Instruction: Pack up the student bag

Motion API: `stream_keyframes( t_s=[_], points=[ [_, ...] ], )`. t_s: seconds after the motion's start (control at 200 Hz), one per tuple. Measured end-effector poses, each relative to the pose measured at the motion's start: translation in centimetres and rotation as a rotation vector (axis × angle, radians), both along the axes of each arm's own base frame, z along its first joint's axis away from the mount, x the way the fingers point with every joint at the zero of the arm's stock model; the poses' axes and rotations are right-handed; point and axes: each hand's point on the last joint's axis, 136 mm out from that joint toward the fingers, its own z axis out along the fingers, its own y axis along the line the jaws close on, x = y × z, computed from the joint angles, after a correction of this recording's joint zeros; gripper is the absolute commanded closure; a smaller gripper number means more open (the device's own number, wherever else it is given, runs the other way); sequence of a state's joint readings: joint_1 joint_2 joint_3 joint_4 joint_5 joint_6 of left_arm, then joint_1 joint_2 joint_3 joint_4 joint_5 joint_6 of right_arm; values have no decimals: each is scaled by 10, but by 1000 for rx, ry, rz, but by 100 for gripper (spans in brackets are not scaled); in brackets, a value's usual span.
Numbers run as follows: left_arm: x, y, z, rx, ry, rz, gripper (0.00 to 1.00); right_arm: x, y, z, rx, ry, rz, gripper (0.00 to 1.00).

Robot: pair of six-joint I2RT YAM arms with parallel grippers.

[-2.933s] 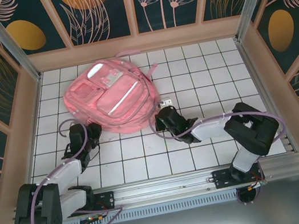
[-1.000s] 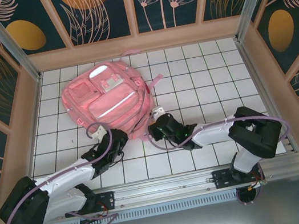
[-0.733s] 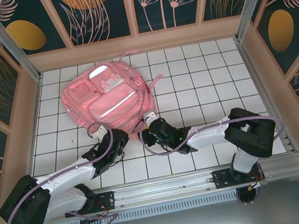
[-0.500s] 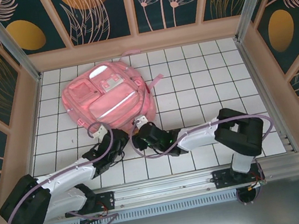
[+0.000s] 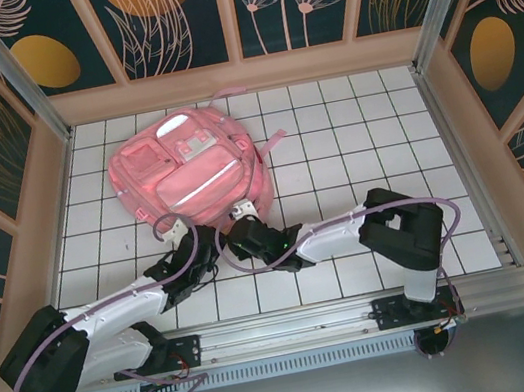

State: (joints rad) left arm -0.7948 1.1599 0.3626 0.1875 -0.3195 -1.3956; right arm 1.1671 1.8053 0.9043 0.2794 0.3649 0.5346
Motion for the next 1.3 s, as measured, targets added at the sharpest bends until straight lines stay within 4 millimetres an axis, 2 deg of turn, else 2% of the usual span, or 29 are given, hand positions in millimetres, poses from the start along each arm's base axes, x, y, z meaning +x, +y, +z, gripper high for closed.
stream_keyframes(
  t_s=[0.125,0.26,0.44,0.701,0.956,1.106,1.216,1.301],
  points=[
    [0,0,0,-1,-1,0,97,-1,-2,0,-12,-18,-20,79],
    [0,0,0,-2,-1,-1,97,0,-6,-1,-24,-29,-38,100],
    [0,-1,1,-6,0,-5,100,-2,-11,-2,-35,-48,-46,100],
    [-2,-6,9,-37,-15,-22,100,2,-32,7,-37,-71,-68,100],
    [-12,5,19,-90,-54,-17,100,28,-67,19,-17,-65,-104,100],
    [-20,12,27,-121,-77,-12,100,42,-75,23,5,-51,-78,100],
    [-25,21,32,-125,-95,1,100,61,-90,22,-1,-46,-86,100],
    [-28,24,40,-143,-115,-1,100,63,-87,22,15,-34,-38,100]
  ],
)
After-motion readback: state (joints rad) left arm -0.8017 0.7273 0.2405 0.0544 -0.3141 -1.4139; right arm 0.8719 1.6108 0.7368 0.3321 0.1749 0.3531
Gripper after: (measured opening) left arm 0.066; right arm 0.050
